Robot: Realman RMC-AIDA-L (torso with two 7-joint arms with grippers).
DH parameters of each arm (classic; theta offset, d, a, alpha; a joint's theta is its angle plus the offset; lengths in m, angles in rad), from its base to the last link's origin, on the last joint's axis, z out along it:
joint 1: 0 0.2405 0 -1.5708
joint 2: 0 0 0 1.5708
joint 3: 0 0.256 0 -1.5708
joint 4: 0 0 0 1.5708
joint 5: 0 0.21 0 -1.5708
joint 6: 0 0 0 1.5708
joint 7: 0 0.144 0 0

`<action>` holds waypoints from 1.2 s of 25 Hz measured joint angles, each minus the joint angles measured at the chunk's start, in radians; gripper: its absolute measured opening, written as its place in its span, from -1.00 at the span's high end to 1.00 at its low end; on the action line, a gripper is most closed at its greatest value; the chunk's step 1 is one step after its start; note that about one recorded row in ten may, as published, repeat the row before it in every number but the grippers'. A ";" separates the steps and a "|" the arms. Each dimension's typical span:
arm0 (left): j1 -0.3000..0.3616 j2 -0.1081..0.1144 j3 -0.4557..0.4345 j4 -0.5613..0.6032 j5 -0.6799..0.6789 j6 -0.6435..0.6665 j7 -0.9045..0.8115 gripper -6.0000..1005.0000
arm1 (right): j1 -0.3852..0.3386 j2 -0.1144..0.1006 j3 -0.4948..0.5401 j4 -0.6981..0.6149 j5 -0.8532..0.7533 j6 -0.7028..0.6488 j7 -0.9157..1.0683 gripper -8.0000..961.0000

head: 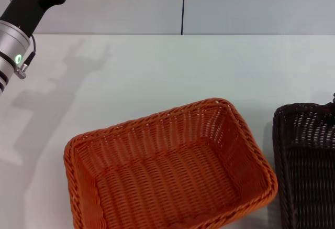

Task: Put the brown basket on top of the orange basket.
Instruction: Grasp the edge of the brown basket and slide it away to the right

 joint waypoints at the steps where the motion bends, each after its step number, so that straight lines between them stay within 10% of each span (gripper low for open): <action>1: 0.000 0.000 0.000 -0.003 0.000 0.001 0.000 -0.65 | -0.001 0.002 0.000 0.000 -0.001 0.001 0.000 0.51; 30: 0.013 0.004 -0.011 -0.016 0.000 0.009 -0.001 -0.65 | -0.095 0.070 0.102 -0.354 0.156 -0.022 0.006 0.52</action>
